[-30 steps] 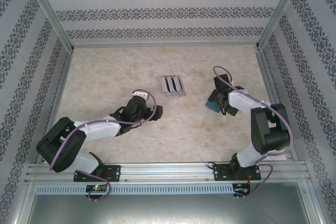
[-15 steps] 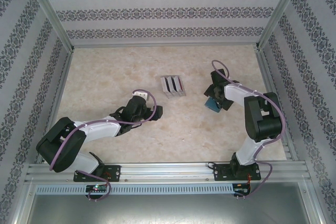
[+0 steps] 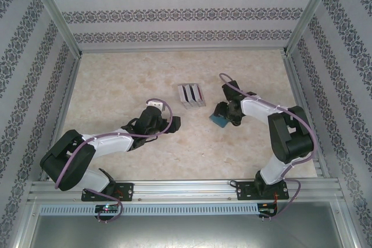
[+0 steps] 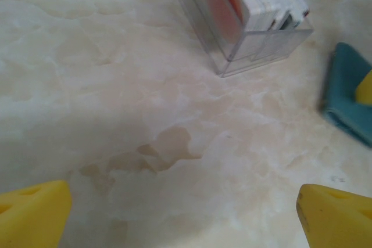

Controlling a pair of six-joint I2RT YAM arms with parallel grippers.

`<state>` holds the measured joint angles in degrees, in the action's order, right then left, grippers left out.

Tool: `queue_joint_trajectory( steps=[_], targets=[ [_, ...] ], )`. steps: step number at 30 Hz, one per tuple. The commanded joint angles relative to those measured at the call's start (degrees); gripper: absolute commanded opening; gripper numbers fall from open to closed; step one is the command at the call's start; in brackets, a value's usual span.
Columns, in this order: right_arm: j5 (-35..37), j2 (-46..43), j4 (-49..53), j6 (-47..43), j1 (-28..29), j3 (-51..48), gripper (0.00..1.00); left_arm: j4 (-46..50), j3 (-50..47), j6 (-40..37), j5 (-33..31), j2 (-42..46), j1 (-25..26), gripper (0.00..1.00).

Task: Put the credit cards into the card holder
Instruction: Move the card holder to the center of the table.

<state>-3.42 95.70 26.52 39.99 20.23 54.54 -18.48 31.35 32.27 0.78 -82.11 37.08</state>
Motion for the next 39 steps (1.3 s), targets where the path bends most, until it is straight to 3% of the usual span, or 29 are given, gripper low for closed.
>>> queue_joint_trajectory(
  steps=[1, 4, 6, 12, 14, 18, 28, 30, 35, 39],
  targets=[
    [-5.60, -2.15, 1.87, -2.47, 3.64, -1.11, 0.71, -7.21, -1.39, 4.06, 6.98, -1.28, 0.36, 1.00],
    [-8.46, -2.68, 0.65, -5.10, 7.64, -1.25, 0.70, -9.33, -0.94, 6.21, 9.97, -4.85, 0.37, 1.00],
    [-6.19, -3.16, 2.19, -6.54, 9.44, -0.83, 0.74, -11.49, -0.83, 7.22, 12.41, -7.02, 0.37, 1.00],
    [4.16, -10.29, 0.26, -1.99, 5.44, -4.59, 0.70, -13.29, 0.36, 7.92, 15.32, -10.40, 0.44, 1.00],
    [6.63, -10.01, 0.45, -3.54, 5.43, -3.11, 0.66, -12.95, 0.37, 7.25, 14.85, -9.97, 0.41, 1.00],
    [4.10, -5.36, -0.16, -9.01, 5.62, -0.03, 0.60, -10.35, 0.15, 5.97, 12.14, -7.66, 0.45, 1.00],
    [5.91, 5.39, 4.25, -16.44, 7.48, 6.27, 0.38, -6.56, -0.26, 2.29, 8.03, -3.42, 0.44, 1.00],
    [6.77, 5.63, 5.44, -18.38, 8.22, 6.33, 0.37, -5.82, -0.22, 2.17, 7.02, -2.84, 0.42, 1.00],
    [1.48, 2.38, 5.73, -26.38, 11.38, 4.83, 0.29, 1.68, 0.93, 3.10, 3.93, -0.28, -0.94, 1.00],
    [-6.41, -1.23, 3.86, -33.16, 16.29, 2.92, 0.29, 0.24, -0.48, 2.19, 5.61, 2.01, -1.92, 1.00]
  ],
)
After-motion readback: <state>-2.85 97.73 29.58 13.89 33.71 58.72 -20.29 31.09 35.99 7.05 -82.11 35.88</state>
